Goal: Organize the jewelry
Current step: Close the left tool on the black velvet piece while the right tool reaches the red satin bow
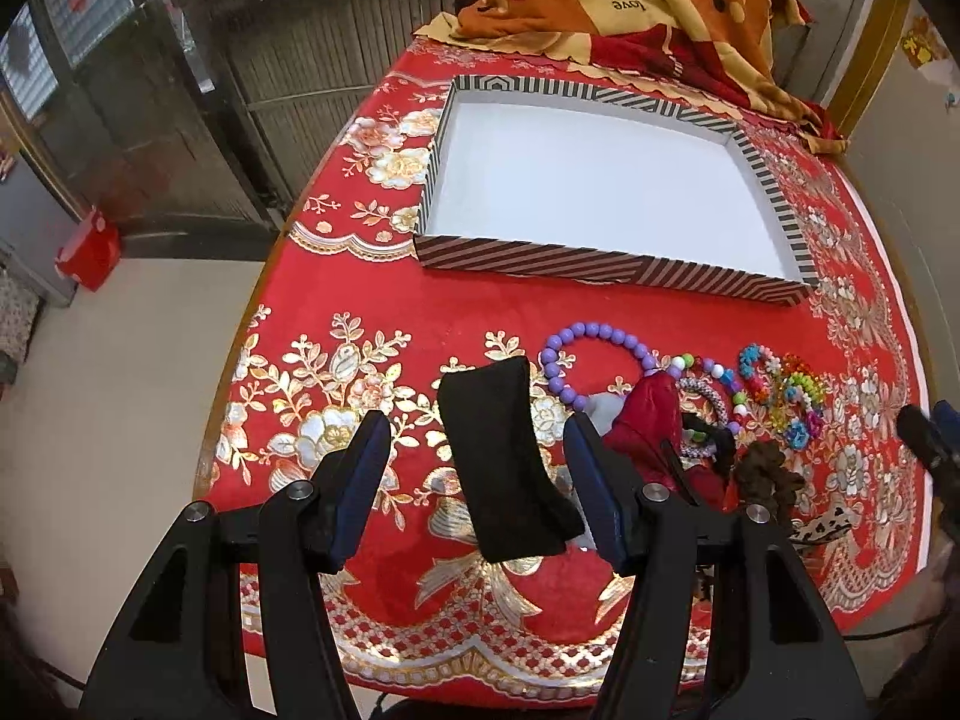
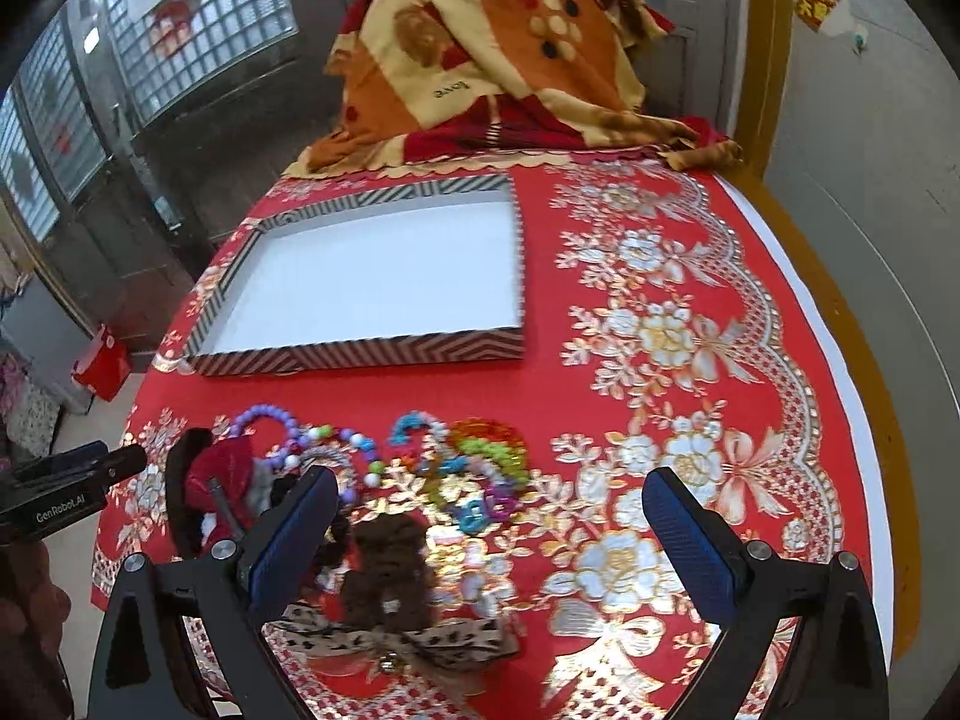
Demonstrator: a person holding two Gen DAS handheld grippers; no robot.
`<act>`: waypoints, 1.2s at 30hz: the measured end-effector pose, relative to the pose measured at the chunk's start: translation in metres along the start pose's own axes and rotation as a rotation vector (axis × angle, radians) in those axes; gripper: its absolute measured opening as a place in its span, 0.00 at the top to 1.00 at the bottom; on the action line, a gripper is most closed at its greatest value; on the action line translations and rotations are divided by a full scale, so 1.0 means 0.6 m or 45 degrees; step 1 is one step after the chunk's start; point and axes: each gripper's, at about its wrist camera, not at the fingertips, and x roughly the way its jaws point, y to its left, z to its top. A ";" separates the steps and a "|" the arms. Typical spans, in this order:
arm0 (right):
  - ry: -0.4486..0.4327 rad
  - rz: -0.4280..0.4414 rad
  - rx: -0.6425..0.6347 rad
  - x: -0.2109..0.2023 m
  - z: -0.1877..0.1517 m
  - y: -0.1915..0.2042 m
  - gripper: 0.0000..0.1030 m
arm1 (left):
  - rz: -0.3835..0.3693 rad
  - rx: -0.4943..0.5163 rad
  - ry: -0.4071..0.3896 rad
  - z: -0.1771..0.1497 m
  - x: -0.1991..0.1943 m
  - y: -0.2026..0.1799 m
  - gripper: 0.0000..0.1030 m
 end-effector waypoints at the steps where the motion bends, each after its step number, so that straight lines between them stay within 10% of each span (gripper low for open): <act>1: 0.008 0.001 -0.019 0.002 -0.002 0.010 0.01 | -0.002 -0.007 -0.003 -0.001 -0.002 0.001 0.42; 36: -0.011 0.071 -0.059 -0.007 0.012 0.061 0.01 | -0.012 -0.036 -0.049 0.001 -0.020 -0.003 0.42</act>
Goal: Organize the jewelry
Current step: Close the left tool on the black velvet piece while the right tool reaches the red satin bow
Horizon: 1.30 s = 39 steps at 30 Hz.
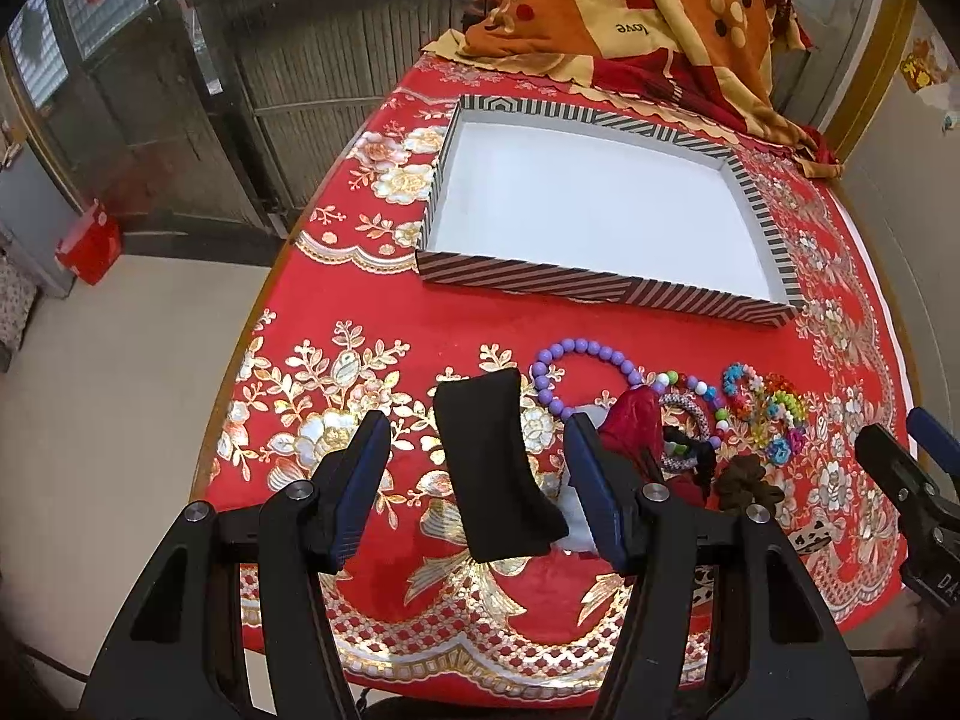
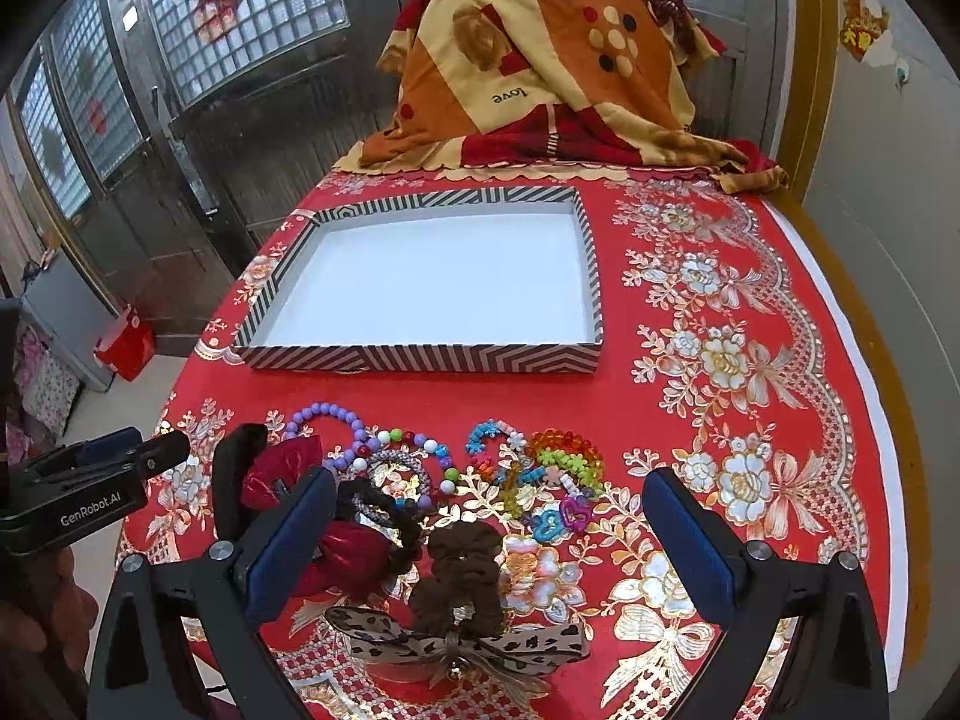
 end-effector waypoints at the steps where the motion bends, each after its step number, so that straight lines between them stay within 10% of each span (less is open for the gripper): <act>1: 0.001 0.005 0.001 0.001 0.000 0.001 0.01 | 0.001 0.004 0.000 0.000 0.000 -0.001 0.42; 39: 0.062 0.053 -0.056 0.018 -0.002 0.021 0.01 | -0.006 -0.006 0.043 -0.002 0.016 0.006 0.42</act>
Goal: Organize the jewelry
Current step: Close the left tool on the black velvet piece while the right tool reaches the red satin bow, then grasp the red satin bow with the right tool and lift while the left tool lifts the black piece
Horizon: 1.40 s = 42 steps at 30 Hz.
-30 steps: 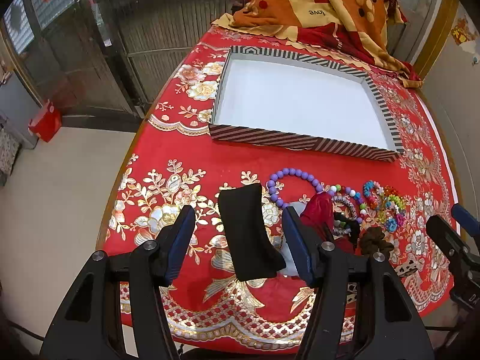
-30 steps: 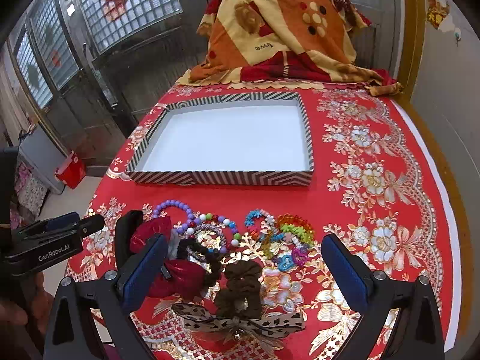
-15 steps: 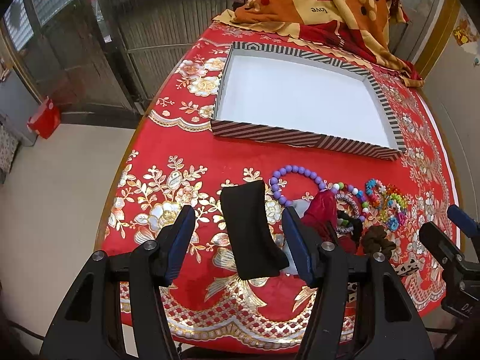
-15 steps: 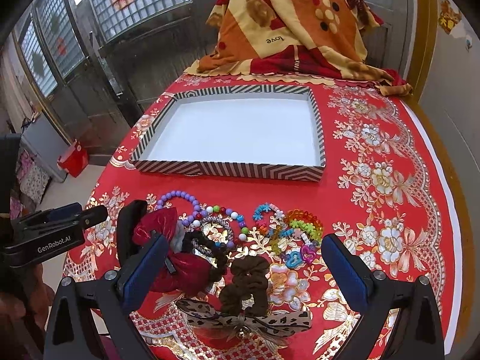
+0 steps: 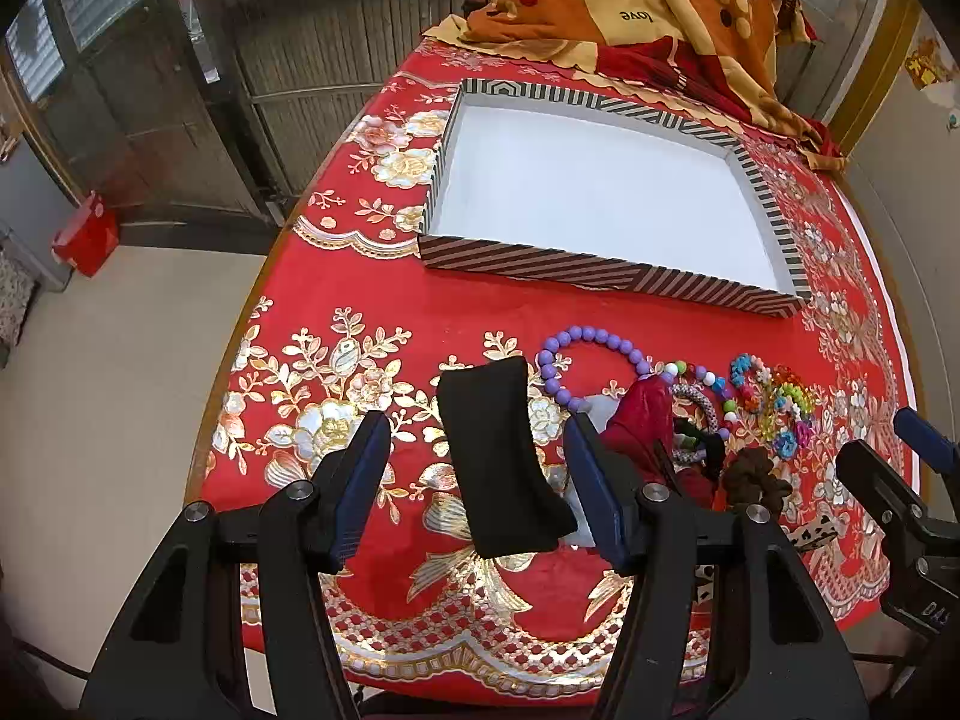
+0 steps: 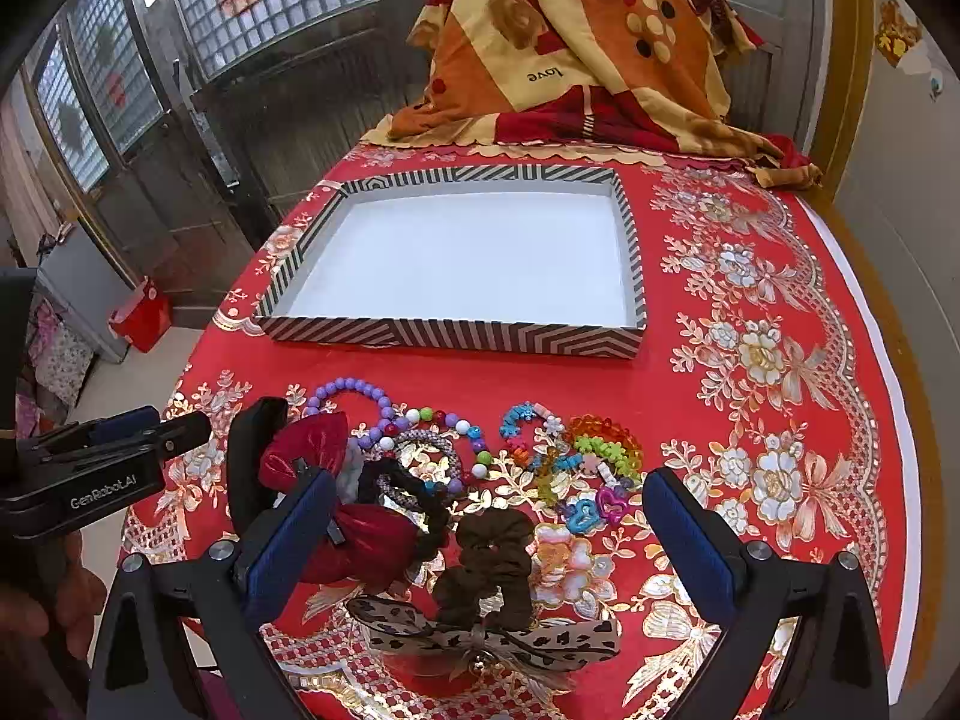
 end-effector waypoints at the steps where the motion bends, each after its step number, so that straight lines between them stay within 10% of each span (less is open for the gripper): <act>1: 0.002 0.000 0.001 0.001 0.000 0.000 0.01 | 0.000 0.000 0.000 0.000 0.000 0.000 0.42; 24: 0.087 0.224 -0.222 0.040 0.008 0.062 0.01 | -0.099 -0.189 0.055 0.018 0.012 0.073 0.42; 42: 0.298 0.414 -0.324 0.131 -0.013 0.113 0.38 | -0.157 -0.200 0.235 -0.003 0.062 0.077 0.42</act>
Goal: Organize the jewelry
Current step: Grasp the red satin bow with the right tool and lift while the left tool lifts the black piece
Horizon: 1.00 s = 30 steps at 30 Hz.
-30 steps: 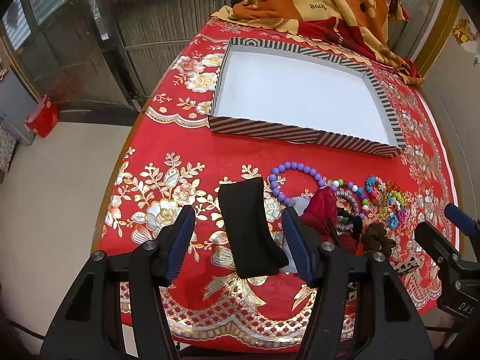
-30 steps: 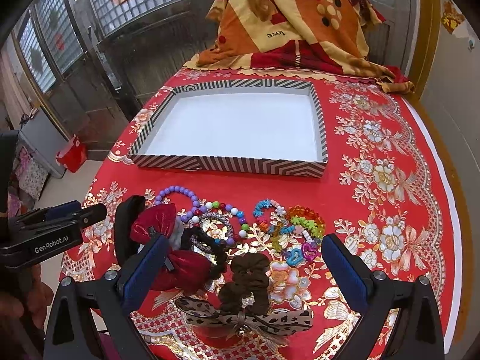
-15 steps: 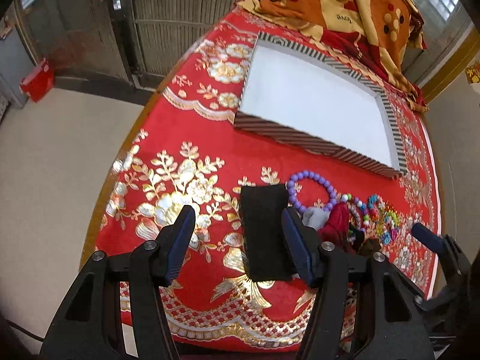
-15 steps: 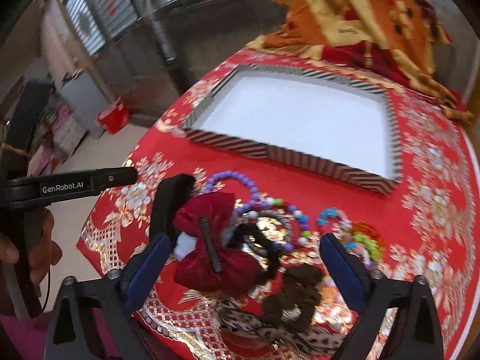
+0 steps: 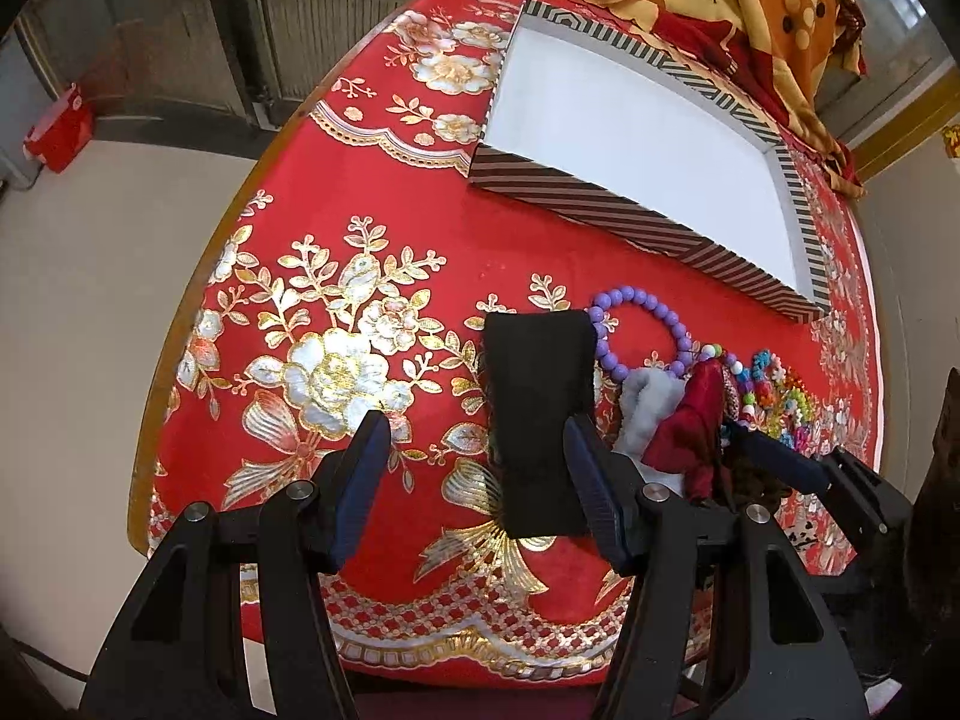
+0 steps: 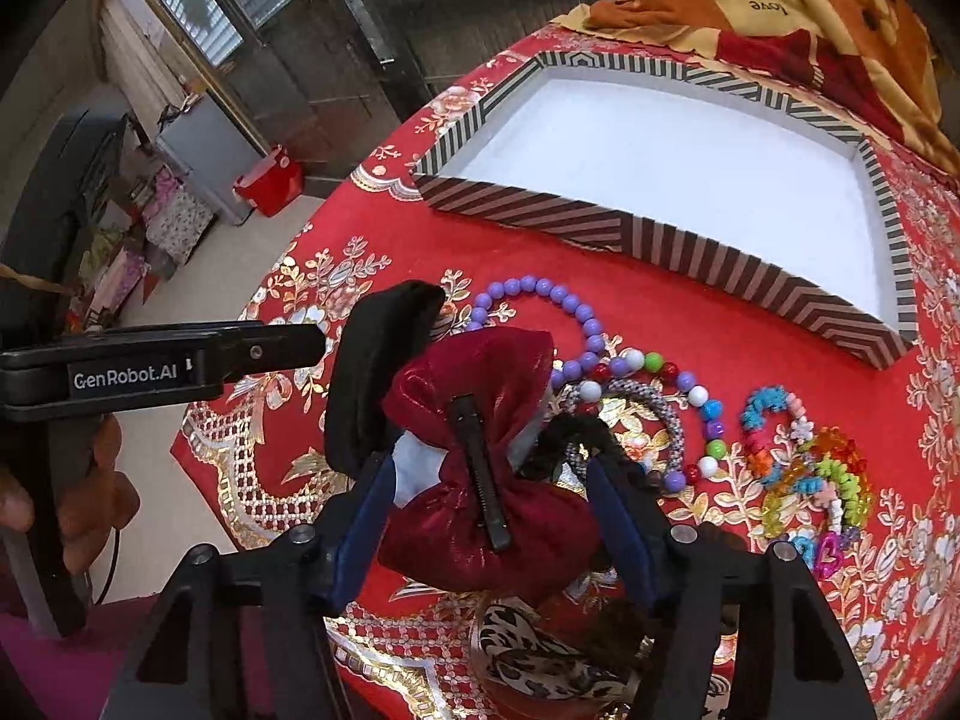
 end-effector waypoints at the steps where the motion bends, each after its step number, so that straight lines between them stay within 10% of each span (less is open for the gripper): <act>1: 0.004 0.005 -0.002 0.001 -0.001 0.000 0.43 | -0.002 0.001 0.005 0.001 0.002 -0.001 0.42; 11: 0.010 0.066 0.053 0.009 -0.013 -0.013 0.72 | -0.006 0.004 0.040 0.004 0.019 -0.008 0.42; 30: -0.063 0.090 0.162 -0.032 -0.032 -0.051 0.78 | -0.027 -0.006 0.086 0.011 0.069 -0.027 0.44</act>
